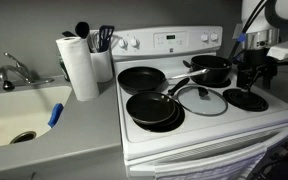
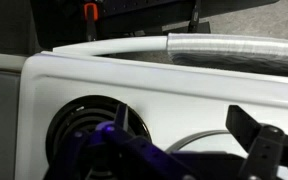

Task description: Press the button at the bottom right corner of the face of the stove

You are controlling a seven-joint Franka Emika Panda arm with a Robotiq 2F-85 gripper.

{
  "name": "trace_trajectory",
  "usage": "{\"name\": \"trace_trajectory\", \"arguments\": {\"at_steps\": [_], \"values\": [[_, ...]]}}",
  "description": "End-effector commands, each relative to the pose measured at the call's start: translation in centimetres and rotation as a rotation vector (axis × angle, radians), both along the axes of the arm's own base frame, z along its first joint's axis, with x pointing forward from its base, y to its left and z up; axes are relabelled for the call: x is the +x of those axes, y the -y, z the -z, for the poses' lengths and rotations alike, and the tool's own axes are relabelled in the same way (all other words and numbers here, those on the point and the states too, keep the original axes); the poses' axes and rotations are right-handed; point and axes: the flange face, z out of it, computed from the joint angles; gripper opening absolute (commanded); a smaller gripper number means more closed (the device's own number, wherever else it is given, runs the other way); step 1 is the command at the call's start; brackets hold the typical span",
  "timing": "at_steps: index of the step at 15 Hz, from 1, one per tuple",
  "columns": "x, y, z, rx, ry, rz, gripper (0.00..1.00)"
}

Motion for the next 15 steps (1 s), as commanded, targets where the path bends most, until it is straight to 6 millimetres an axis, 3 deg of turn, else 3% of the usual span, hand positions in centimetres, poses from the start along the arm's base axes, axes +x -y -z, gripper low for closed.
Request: {"name": "trace_trajectory", "arguments": {"at_steps": [1, 9, 15], "values": [[0.0, 0.0, -0.1, 0.000, -0.001, 0.000, 1.00], [0.0, 0.1, -0.1, -0.004, 0.011, 0.008, 1.00], [1.6, 0.7, -1.3, -0.060, 0.191, 0.005, 1.00]]}}
